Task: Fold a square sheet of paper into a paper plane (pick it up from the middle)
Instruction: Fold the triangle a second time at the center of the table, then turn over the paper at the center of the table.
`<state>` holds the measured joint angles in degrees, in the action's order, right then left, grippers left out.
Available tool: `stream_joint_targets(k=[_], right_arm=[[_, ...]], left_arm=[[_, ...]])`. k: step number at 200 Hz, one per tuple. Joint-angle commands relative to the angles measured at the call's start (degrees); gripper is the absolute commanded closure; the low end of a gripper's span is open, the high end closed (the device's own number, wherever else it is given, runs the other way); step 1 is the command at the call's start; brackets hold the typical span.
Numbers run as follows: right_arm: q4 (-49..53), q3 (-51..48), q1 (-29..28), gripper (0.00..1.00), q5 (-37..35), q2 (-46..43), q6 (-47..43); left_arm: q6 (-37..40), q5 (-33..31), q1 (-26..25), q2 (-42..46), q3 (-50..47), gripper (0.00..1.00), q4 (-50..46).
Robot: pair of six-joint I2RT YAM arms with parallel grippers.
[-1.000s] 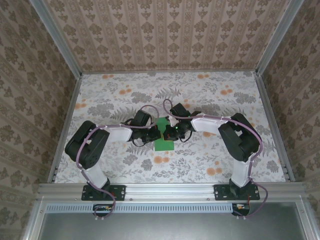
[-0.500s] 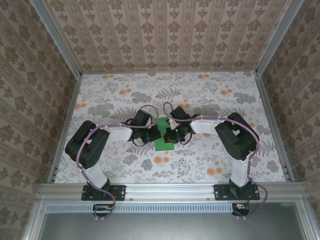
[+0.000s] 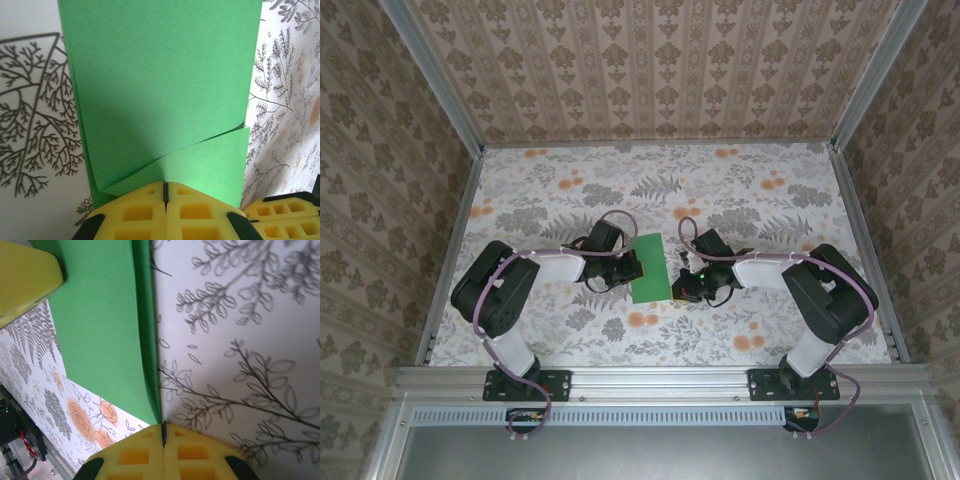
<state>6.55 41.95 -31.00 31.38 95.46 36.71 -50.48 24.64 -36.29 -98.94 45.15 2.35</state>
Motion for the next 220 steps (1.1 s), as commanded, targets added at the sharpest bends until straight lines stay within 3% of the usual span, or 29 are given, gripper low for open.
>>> stream_joint_targets(k=[1, 17, 57, 87, 130, 149, 188, 220], right_arm=[[3.22, 2.53, 0.49, 1.00, -1.45, -2.71, 0.72], [2.11, 4.54, 1.14, 0.96, -1.76, -2.91, 0.95], [-1.61, 10.43, 2.58, 0.63, -0.31, 1.62, 0.37], [-0.32, 15.38, 4.14, 0.54, 3.80, 7.43, -4.43], [0.70, 19.32, 5.34, 0.52, 8.46, 13.12, -7.73], [0.81, 19.62, 5.44, 0.52, 9.37, 14.28, -8.51], [-0.04, 19.22, 5.50, 0.56, 11.08, 15.18, -8.66], [-0.54, 18.45, 6.60, 0.55, 8.33, 13.86, -7.91]], left_arm=[[1.69, -0.76, 0.57, 1.37, 2.23, 1.00, -4.30], [1.70, -0.47, 0.61, 4.22, 4.14, 0.88, -4.60], [-0.32, -3.26, 1.52, 9.96, 4.82, 0.51, -7.26], [-2.66, -6.75, 2.88, 13.76, 0.88, 0.32, -8.63], [-3.48, -9.47, 3.15, 17.47, -3.01, 0.07, -8.55], [-3.31, -9.52, 3.07, 18.08, -4.29, 0.00, -7.51], [-3.14, -8.05, 2.84, 18.06, -4.87, 0.00, -5.85], [-3.11, -6.91, 2.68, 17.04, -4.43, 0.00, -5.25]])
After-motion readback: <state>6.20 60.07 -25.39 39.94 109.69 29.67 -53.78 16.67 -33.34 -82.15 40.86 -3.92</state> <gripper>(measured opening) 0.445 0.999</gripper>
